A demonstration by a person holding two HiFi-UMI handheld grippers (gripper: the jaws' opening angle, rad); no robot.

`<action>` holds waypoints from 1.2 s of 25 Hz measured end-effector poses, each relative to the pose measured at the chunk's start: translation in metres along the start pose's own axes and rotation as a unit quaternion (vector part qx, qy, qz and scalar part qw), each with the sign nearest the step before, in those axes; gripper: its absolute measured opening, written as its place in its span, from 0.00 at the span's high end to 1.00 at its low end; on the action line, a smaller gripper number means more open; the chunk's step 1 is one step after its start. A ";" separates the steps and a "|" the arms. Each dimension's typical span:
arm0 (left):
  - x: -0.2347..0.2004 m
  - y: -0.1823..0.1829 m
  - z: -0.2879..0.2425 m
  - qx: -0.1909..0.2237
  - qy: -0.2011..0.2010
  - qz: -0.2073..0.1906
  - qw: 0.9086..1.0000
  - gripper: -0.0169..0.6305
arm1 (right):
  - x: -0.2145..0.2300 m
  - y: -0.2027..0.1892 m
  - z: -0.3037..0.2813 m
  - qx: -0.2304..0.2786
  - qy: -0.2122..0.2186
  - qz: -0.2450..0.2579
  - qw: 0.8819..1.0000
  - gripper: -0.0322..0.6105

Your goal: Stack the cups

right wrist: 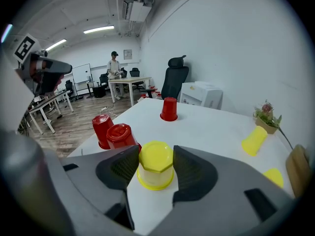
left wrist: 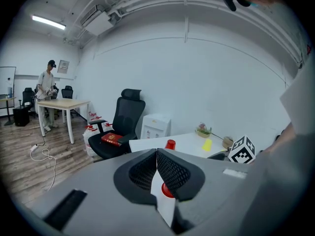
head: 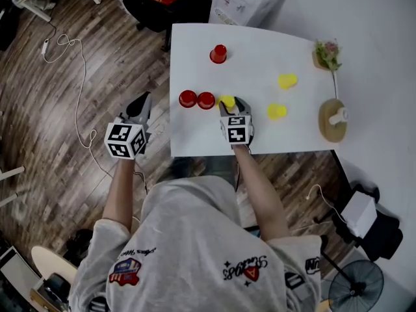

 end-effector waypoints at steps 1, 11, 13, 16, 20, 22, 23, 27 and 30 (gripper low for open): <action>-0.001 0.001 -0.001 0.000 0.000 0.000 1.000 0.96 | 0.000 0.000 0.000 0.000 0.000 -0.002 1.000 0.61; -0.003 0.002 -0.006 -0.004 -0.008 -0.008 1.000 0.96 | -0.001 0.004 0.002 0.006 0.015 -0.005 1.000 0.56; -0.005 0.002 -0.008 -0.003 -0.006 -0.005 1.000 0.96 | 0.000 0.006 0.005 0.013 0.023 -0.009 1.000 0.54; -0.006 0.005 -0.013 0.002 -0.005 -0.002 1.000 0.96 | 0.009 0.020 0.008 0.043 0.024 -0.004 0.999 0.55; -0.003 0.008 -0.019 0.004 -0.003 0.000 1.000 0.96 | 0.026 0.046 0.009 0.073 0.016 -0.010 0.997 0.55; -0.001 0.010 -0.023 0.006 -0.005 0.001 1.000 0.96 | 0.036 0.059 0.009 0.081 0.009 -0.011 0.997 0.56; -0.001 0.010 -0.023 0.006 -0.005 0.001 1.000 0.96 | 0.039 0.066 0.007 0.085 0.006 -0.012 0.996 0.56; -0.011 0.011 -0.026 0.004 0.006 0.004 1.000 0.96 | 0.042 0.091 -0.008 0.091 0.013 -0.010 0.996 0.57; -0.014 0.011 -0.035 0.000 0.014 0.011 1.000 0.96 | 0.047 0.108 -0.022 0.091 0.024 0.000 0.996 0.57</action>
Point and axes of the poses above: the fingertips, and each gripper's own axes: z backward along the fingers, x to its right, y out of its top, the point moved 10 cm from there along z, backward along the fingers, and after that the axes turned 13 degrees about -z, right-handed, at the moved point
